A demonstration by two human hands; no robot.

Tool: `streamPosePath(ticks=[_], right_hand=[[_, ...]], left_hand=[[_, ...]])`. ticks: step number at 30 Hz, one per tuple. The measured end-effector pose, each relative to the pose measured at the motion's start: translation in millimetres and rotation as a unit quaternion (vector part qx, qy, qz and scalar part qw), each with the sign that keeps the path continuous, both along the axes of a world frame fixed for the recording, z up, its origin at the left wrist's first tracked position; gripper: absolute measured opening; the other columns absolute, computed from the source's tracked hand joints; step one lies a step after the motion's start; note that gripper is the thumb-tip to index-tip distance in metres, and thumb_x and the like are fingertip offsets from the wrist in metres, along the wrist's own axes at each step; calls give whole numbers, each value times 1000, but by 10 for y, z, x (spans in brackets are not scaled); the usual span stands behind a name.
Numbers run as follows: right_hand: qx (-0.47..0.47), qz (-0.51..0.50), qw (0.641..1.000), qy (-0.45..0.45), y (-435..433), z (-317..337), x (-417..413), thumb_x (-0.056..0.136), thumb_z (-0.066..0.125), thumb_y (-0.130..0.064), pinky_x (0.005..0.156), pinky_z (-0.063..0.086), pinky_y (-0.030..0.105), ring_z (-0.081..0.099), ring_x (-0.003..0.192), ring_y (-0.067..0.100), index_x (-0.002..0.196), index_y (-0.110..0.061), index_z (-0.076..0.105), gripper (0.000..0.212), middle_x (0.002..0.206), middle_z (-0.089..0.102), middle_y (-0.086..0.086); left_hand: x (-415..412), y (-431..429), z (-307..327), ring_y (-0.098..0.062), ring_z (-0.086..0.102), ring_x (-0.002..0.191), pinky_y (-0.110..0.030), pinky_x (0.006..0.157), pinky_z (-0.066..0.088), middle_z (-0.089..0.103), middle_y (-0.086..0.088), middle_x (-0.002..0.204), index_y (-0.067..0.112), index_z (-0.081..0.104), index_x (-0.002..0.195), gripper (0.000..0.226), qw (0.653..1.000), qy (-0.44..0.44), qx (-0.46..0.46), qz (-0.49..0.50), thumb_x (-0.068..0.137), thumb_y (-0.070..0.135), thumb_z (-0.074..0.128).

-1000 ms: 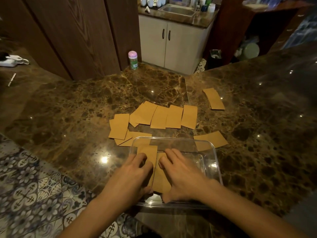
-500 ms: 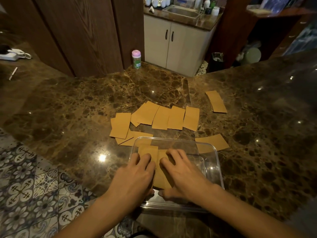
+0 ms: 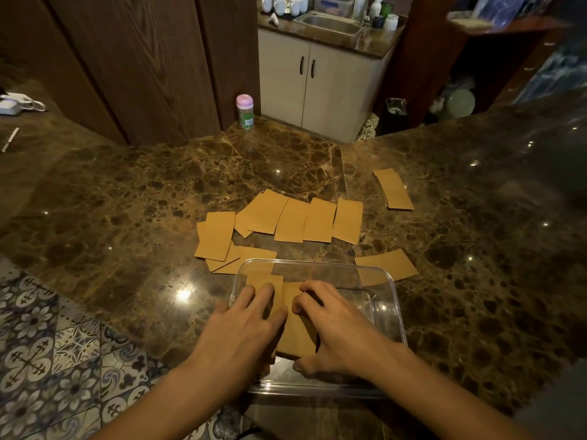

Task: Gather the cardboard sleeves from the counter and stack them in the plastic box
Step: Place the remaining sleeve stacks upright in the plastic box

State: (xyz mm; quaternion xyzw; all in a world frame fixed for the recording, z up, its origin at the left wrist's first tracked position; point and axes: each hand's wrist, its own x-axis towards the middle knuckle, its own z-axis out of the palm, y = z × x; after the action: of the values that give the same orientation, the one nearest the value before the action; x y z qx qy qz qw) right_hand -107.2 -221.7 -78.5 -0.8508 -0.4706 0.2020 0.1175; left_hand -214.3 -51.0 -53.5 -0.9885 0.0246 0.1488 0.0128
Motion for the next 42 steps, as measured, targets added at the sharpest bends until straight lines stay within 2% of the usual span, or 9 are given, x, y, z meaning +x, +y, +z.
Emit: streamPosePath(ticks=[12, 16, 22, 26, 29, 32, 34, 39, 42], right_hand=[[21, 10, 1000, -17, 2, -66, 0, 71, 80, -58, 111, 45, 35, 27, 144, 21, 143, -21, 42, 89, 157, 28, 1], [16, 15, 999, -31, 13, -56, 4, 70, 79, -60, 108, 48, 39, 28, 143, 21, 134, -22, 46, 82, 154, 31, 0], [20, 31, 998, -50, 13, 41, 34, 70, 69, -78, 111, 44, 38, 22, 143, 18, 130, -23, 52, 83, 154, 29, -2], [60, 0, 998, -11, 3, 193, 127, 78, 56, -85, 109, 46, 33, 36, 134, 6, 121, -31, 62, 70, 148, 39, -13], [214, -81, 973, 5, -81, 358, 354, 91, 56, -69, 89, 58, 28, 59, 108, -1, 110, -32, 69, 44, 118, 62, -19], [293, -174, 940, -28, -230, 540, 777, 94, 61, -49, 82, 57, 20, 64, 95, -5, 105, -36, 68, 19, 101, 66, -23], [260, -210, 942, -26, -387, 563, 1090, 91, 70, -40, 88, 57, 26, 65, 97, -3, 112, -36, 67, 21, 106, 67, -21], [-57, -150, 987, 1, -738, 239, 1667, 72, 90, -49, 112, 47, 37, 53, 134, 14, 149, -38, 47, 89, 145, 53, -12], [-120, -117, 985, 38, -779, 111, 1734, 64, 94, -51, 119, 39, 34, 44, 140, 13, 155, -37, 39, 107, 148, 44, -13]], left_hand=[[-35, 27, -71, -24, 38, 130, -36, 72, 57, 34, 1, 149, 35, 18, 149, 101, 997, -27, -49, 44, 72, 44, 83], [-54, 79, -96, -22, 60, 99, -33, 48, 57, 62, 2, 123, 20, 53, 119, 99, 996, -69, -40, 43, 35, 52, 94], [7, 79, -91, -37, 61, 101, -53, 70, 53, 68, -11, 105, 14, 69, 96, 91, 997, -67, 30, -3, 27, 70, 85], [87, 126, 176, -34, 36, 131, -65, 97, 40, 52, -12, 135, 22, 70, 107, 100, 1000, -17, -4, -7, 54, 102, 42], [205, 279, 387, -12, 16, 142, -49, 117, 16, 27, 9, 149, 42, 55, 128, 85, 986, 6, -150, 65, 72, 98, 24], [404, 636, 421, -8, 39, 130, -40, 109, 35, 44, 14, 137, 43, 53, 133, 70, 949, -125, -237, 168, 82, 86, 33], [592, 993, 300, -18, 47, 128, -45, 105, 44, 50, 5, 138, 38, 50, 139, 73, 936, -141, -208, 246, 80, 81, 48], [890, 1527, -104, -36, 38, 141, -49, 110, 40, 37, -17, 155, 21, 28, 153, 122, 894, -15, -192, 404, 57, 80, 76], [1039, 1496, -229, -38, 43, 137, -47, 108, 45, 42, -21, 150, 8, 26, 150, 133, 879, 10, -189, 438, 51, 75, 84]])
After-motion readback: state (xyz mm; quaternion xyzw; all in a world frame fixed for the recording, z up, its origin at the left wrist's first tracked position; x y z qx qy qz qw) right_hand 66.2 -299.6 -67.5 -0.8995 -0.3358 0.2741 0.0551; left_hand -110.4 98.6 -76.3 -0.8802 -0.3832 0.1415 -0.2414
